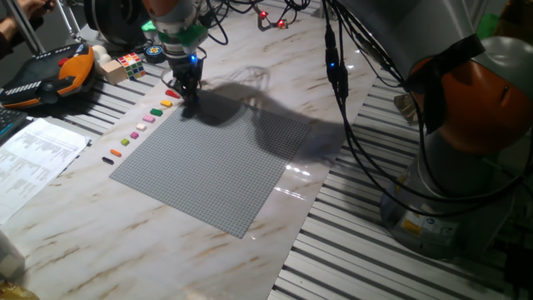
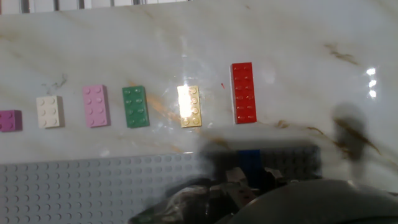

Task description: Build with small Lego blocks

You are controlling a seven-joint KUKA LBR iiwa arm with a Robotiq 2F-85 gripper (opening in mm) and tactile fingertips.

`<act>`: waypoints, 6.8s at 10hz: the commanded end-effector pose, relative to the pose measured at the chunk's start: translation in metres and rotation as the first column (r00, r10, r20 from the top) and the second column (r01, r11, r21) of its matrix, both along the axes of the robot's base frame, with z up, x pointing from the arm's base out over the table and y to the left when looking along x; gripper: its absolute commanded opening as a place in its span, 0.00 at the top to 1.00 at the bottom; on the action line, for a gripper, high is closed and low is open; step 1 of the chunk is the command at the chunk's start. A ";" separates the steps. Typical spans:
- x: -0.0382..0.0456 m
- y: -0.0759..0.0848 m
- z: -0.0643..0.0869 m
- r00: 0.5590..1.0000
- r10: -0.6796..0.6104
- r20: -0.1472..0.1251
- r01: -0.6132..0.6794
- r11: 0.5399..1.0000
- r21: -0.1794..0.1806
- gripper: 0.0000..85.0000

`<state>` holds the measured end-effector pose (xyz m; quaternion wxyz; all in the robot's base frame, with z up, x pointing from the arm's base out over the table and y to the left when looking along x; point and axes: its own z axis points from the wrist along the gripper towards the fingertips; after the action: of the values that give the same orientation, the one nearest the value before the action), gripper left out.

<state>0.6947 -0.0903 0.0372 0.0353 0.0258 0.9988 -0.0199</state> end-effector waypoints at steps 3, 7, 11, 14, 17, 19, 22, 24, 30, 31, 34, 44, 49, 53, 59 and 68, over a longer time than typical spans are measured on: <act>-0.0006 0.001 -0.002 1.000 0.003 0.001 -0.003 1.000 -0.001 0.99; -0.0016 0.001 -0.005 1.000 0.005 0.001 -0.005 1.000 0.005 0.99; -0.0010 0.002 -0.006 1.000 0.008 0.003 -0.008 1.000 0.009 0.99; 0.0003 0.002 -0.007 1.000 0.008 0.003 -0.008 1.000 0.011 0.99; 0.0006 0.002 -0.007 1.000 0.008 0.006 -0.008 1.000 0.008 0.99; 0.0003 0.002 -0.007 1.000 0.006 0.004 -0.006 1.000 0.005 0.99; 0.0005 0.002 -0.008 1.000 0.005 0.006 -0.005 1.000 0.002 0.99; 0.0006 0.002 -0.008 1.000 0.002 0.007 -0.002 1.000 0.002 0.99; 0.0011 0.001 -0.009 1.000 -0.007 0.008 0.007 1.000 0.003 0.99; 0.0014 0.001 -0.010 1.000 -0.007 0.008 0.007 1.000 0.003 0.99; 0.0021 0.000 -0.012 1.000 -0.007 0.008 0.007 1.000 0.004 0.99; -0.0006 0.001 -0.011 1.000 -0.006 0.003 0.006 1.000 0.004 0.99; -0.0003 0.001 -0.012 1.000 -0.003 0.002 0.003 1.000 0.002 0.94; -0.0002 0.001 -0.013 1.000 -0.003 0.002 0.003 1.000 0.002 0.93; -0.0001 0.001 -0.012 1.000 -0.010 0.008 0.010 1.000 0.000 0.61; 0.0005 -0.002 0.001 1.000 -0.005 -0.007 0.005 1.000 -0.024 0.67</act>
<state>0.6950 -0.0924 0.0381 0.0313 0.0274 0.9986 -0.0320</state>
